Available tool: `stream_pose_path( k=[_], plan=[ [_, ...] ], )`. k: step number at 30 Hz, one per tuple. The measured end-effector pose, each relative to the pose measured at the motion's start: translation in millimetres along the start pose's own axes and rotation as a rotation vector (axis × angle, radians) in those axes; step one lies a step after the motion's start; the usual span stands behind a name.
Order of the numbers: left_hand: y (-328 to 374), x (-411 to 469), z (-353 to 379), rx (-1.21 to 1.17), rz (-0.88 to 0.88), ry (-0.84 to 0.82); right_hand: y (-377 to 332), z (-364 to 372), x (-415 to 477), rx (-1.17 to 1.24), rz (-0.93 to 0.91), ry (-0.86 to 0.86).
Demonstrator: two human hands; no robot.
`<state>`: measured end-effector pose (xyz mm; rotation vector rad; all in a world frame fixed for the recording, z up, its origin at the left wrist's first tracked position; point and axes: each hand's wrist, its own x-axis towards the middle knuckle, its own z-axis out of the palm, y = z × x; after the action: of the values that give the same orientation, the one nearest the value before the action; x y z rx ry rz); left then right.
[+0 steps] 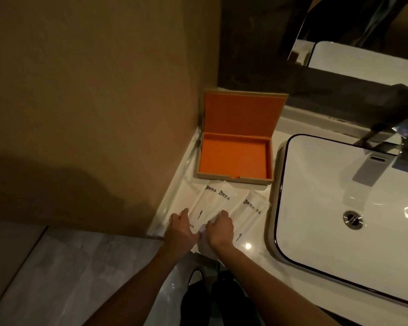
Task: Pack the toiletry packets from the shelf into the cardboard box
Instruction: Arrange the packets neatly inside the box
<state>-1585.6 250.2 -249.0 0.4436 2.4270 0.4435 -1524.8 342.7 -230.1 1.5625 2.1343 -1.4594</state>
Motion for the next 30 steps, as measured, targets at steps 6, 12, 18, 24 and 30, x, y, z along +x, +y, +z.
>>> stream_pose_path(
  k=[6,12,18,24,30],
  plan=[
    [-3,-7,2,-0.064,-0.011,0.005,-2,6,10,0.077,0.169,0.040],
    [-8,-9,2,-0.117,-0.003,-0.013,1,16,16,0.051,0.161,0.017],
    [-16,-10,-1,-0.183,0.016,-0.047,-2,18,16,0.080,0.153,0.018],
    [-25,-10,-9,-0.177,0.048,-0.071,-6,17,12,0.154,0.188,0.050],
    [-33,-12,-18,-0.092,0.111,-0.045,-3,12,4,0.214,0.179,0.100]
  ],
)
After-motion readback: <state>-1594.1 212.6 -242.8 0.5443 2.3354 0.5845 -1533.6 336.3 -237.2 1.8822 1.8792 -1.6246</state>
